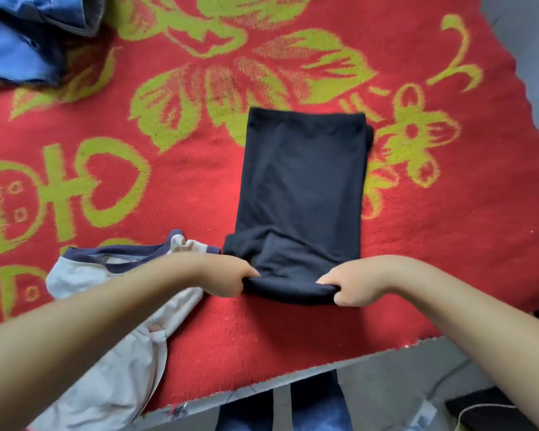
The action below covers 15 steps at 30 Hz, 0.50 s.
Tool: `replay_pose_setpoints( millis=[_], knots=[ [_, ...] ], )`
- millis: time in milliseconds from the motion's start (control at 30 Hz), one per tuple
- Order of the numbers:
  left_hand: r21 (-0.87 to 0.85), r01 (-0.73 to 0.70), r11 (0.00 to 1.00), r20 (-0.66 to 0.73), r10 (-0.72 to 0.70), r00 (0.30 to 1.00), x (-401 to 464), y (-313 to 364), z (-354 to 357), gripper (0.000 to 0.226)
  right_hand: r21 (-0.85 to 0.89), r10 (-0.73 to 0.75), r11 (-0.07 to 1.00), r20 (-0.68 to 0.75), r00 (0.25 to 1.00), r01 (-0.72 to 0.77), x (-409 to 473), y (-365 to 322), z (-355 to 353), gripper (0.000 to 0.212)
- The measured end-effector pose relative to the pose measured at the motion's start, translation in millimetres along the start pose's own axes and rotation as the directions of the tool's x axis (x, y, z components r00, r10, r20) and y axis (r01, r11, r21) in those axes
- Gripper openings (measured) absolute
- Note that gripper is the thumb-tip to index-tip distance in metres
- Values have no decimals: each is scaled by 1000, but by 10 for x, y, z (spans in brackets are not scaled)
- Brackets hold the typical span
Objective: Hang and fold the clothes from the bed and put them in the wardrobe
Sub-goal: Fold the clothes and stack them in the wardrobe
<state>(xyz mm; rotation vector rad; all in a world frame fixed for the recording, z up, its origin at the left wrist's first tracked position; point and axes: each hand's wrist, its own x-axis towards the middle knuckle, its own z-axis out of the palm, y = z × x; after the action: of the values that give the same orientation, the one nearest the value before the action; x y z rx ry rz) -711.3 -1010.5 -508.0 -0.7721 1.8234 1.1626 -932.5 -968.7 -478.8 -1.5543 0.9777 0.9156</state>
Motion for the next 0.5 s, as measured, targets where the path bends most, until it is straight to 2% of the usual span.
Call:
replay_pose_setpoints(
  millis=[67,100,167,233,300,367,433,500],
  knots=[
    [-124,-11,992,108,25,994,-152,-55,-214,18,179,-50,983,53,997,40,-150,122,-168,13],
    [-223,-23,975,104,47,994,-184,-114,-315,18,265,-48,963,27,999,39,-175,227,-242,6],
    [-492,-63,868,-34,53,998,-127,-290,-492,21,456,-1,889,-82,997,38,-153,467,-367,21],
    [-723,-177,668,-266,-32,964,20,-418,-646,25,619,127,785,-211,969,32,-36,717,-447,21],
    [-825,-302,478,-454,-241,858,243,-432,-743,6,722,303,681,-427,852,120,133,876,-498,17],
    [-866,-315,388,-484,-490,725,534,-394,-759,18,757,483,627,-561,672,181,332,943,-513,26],
    [-867,-223,446,-482,-630,609,800,-342,-626,18,738,556,664,-595,581,121,539,923,-431,43],
    [-844,-153,515,-514,-693,505,890,-258,-406,32,715,600,696,-632,491,71,656,786,-284,54]
  ],
)
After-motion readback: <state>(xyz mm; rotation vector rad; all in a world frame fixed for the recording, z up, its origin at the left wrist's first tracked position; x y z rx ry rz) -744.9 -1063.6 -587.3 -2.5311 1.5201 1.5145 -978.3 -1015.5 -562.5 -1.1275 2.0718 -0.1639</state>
